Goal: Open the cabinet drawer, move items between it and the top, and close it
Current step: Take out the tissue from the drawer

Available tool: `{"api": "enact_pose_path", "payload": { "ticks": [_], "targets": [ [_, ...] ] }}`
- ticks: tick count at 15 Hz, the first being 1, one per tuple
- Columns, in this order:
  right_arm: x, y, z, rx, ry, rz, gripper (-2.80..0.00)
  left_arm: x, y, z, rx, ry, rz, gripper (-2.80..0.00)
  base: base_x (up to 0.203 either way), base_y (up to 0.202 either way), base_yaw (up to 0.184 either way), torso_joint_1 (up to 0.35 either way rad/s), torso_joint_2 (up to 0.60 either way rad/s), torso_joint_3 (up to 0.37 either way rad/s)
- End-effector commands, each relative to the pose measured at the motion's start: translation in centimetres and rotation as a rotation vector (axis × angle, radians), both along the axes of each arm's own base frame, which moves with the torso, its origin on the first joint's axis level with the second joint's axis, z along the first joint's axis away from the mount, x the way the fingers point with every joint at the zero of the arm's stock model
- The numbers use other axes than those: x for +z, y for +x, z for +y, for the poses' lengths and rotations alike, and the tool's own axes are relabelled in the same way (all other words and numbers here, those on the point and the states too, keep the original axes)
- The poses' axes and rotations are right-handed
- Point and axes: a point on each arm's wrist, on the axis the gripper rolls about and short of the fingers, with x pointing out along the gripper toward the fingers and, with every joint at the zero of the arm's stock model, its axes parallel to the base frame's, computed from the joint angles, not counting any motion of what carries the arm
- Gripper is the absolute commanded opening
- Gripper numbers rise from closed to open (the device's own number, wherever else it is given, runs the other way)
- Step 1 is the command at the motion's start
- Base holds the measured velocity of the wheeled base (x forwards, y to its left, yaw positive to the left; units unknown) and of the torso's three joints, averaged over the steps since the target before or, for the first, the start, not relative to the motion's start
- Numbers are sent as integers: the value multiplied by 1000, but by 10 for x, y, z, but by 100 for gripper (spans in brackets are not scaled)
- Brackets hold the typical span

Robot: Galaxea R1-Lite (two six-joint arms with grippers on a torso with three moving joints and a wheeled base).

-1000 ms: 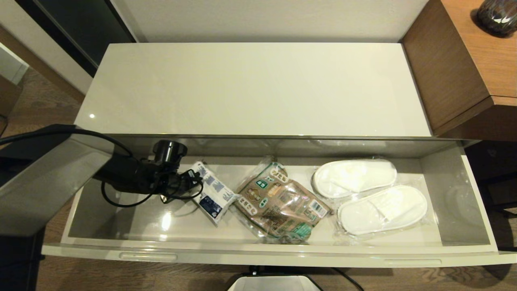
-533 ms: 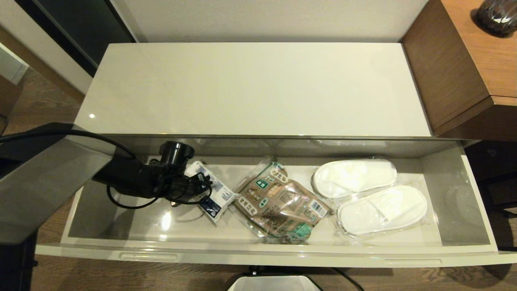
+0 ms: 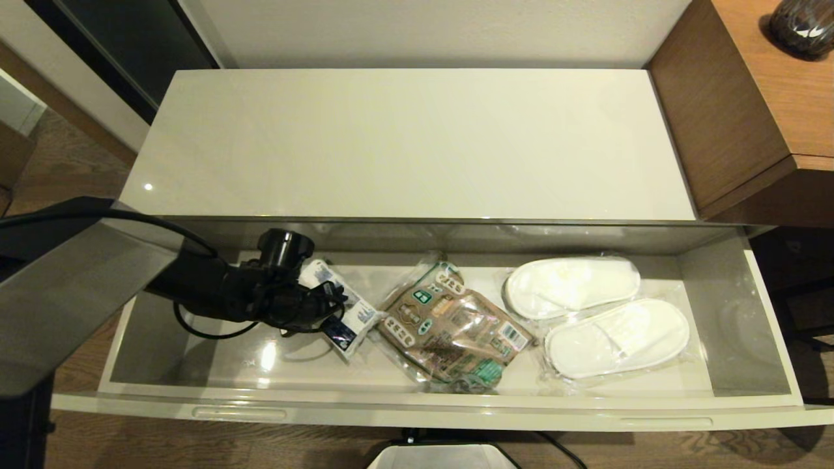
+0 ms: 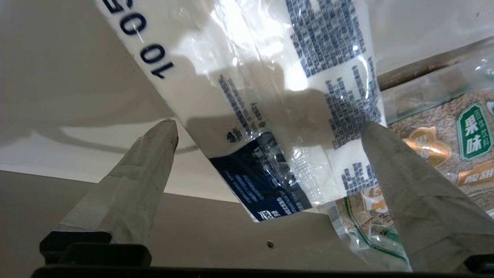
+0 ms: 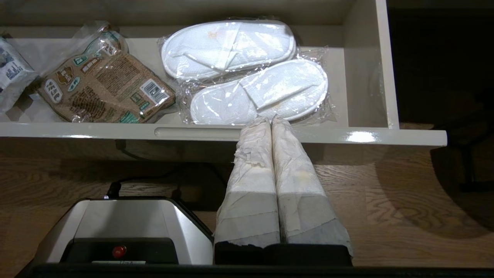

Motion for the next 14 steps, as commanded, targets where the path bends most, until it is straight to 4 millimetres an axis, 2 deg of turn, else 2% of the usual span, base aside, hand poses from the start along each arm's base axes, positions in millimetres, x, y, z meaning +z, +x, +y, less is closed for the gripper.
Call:
{"api": "enact_pose_path", "payload": {
  "ticks": [1, 14],
  "targets": [
    [0, 0, 0, 0, 0, 2, -280, 4, -1, 0, 1, -11, -12, 0, 0, 0, 0, 0, 0, 0],
    [0, 0, 0, 0, 0, 2, -280, 11, 4, 2, 20, -28, -39, 0, 0, 0, 0, 0, 0, 0]
  ]
}}
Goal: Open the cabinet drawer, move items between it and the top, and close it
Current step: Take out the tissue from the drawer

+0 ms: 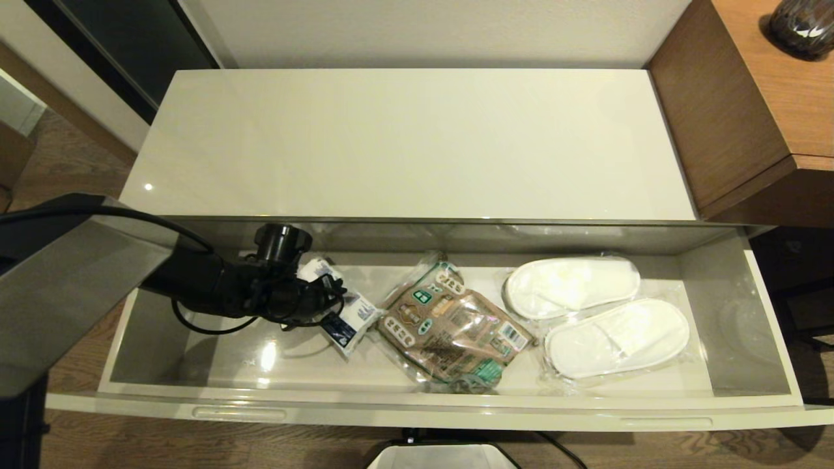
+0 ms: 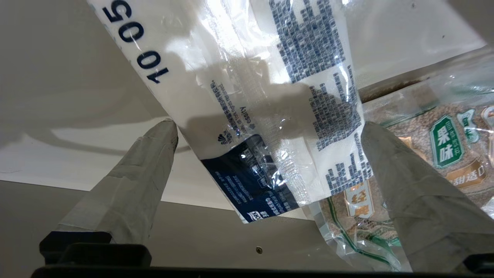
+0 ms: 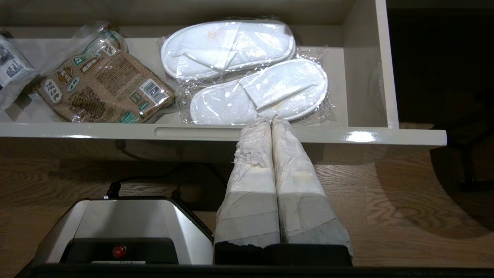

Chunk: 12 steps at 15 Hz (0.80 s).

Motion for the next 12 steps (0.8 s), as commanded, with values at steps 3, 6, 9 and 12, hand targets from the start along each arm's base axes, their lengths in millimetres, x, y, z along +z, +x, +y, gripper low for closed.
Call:
{"api": "enact_pose_path", "payload": {
  "ticks": [3, 6, 9, 12],
  "targets": [
    [0, 0, 0, 0, 0, 2, -280, 2, 3, 5, 14, -4, -9, 0, 0, 0, 0, 0, 0, 0],
    [0, 0, 0, 0, 0, 2, -280, 1, 5, 9, 26, -5, -7, 0, 0, 0, 0, 0, 0, 0],
    [0, 0, 0, 0, 0, 2, -280, -1, 8, 14, 40, -3, -7, 0, 0, 0, 0, 0, 0, 0],
    [0, 0, 0, 0, 0, 2, -280, -3, 10, 16, 50, 0, -5, 0, 0, 0, 0, 0, 0, 0]
  ]
}}
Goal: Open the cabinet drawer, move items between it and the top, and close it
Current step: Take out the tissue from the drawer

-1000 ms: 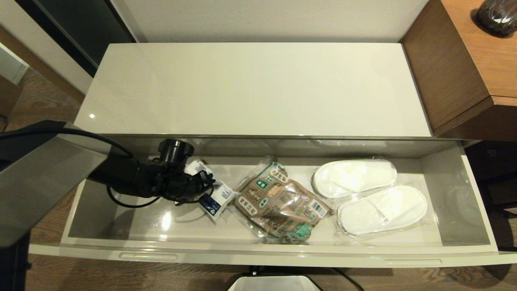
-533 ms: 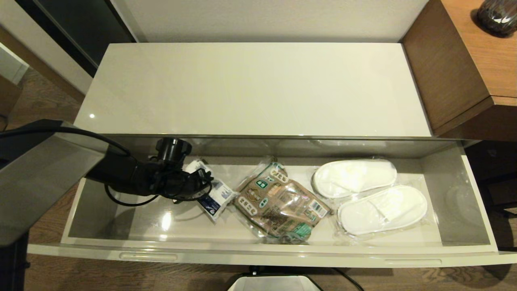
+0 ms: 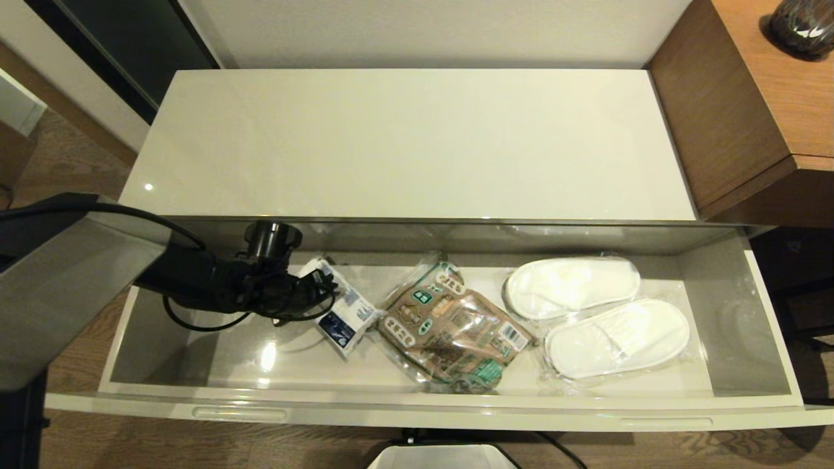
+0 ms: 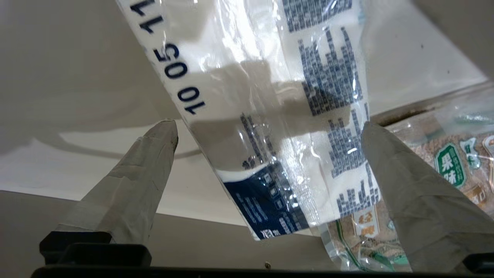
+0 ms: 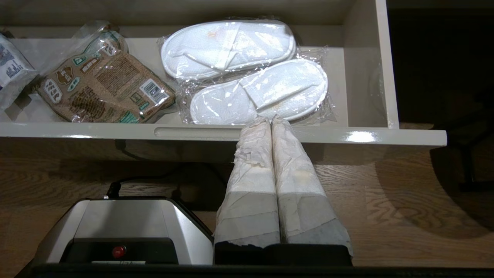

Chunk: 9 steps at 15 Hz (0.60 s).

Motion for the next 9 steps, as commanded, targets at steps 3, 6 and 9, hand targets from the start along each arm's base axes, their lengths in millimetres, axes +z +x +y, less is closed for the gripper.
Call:
{"api": "enact_pose_path", "payload": {
  "ticks": [3, 6, 9],
  "targets": [
    [0, 0, 0, 0, 0, 2, -280, -7, 3, 1, 9, -2, 14, 0, 0, 0, 0, 0, 0, 0],
    [0, 0, 0, 0, 0, 1, -280, -12, 6, 1, 15, 2, 22, 0, 0, 0, 0, 0, 0, 0],
    [0, 0, 0, 0, 0, 1, -280, -16, 7, 0, 13, 2, 21, 0, 0, 0, 0, 0, 0, 0]
  ]
}}
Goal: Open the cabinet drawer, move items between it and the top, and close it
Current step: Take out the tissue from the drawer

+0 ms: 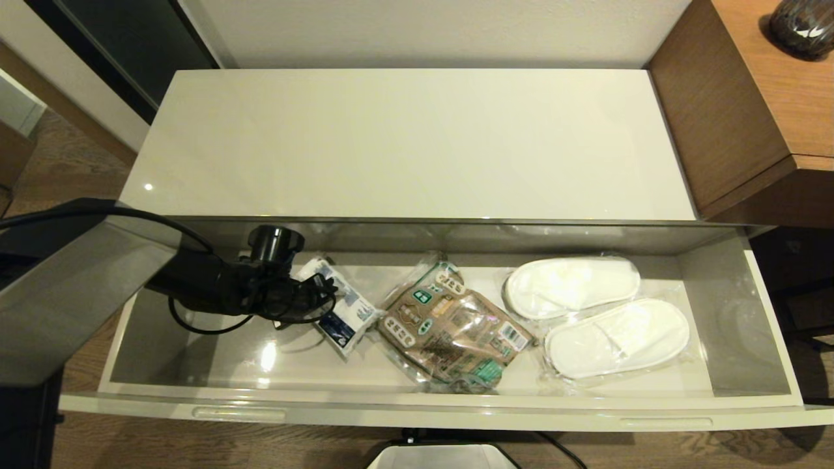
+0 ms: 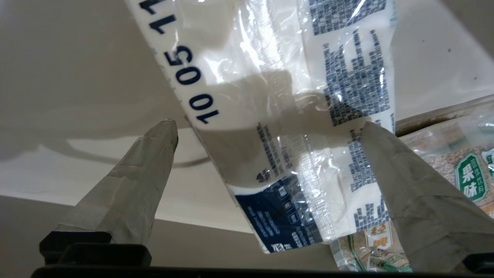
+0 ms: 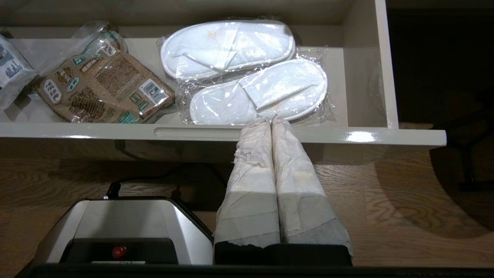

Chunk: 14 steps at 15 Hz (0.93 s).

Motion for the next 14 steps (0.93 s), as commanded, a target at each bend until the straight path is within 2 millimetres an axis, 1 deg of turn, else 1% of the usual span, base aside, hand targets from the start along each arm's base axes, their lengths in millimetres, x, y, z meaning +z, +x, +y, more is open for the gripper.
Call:
{"api": "enact_pose_path", "payload": {
  "ticks": [1, 7, 11, 12, 14],
  "targets": [
    [0, 0, 0, 0, 0, 1, -280, -4, 1, -1, 0, -1, 4, 0, 0, 0, 0, 0, 0, 0],
    [0, 0, 0, 0, 0, 1, -280, -9, 2, -2, -4, 4, 14, 0, 0, 0, 0, 0, 0, 0],
    [0, 0, 0, 0, 0, 1, -280, -5, 1, -3, -11, 4, 4, 0, 0, 0, 0, 0, 0, 0],
    [0, 0, 0, 0, 0, 1, -280, -4, 1, -3, -11, 1, 1, -280, 0, 0, 0, 0, 0, 0],
    [0, 0, 0, 0, 0, 1, -280, -6, 2, -4, -12, 1, 5, -280, 0, 0, 0, 0, 0, 0]
  ]
}}
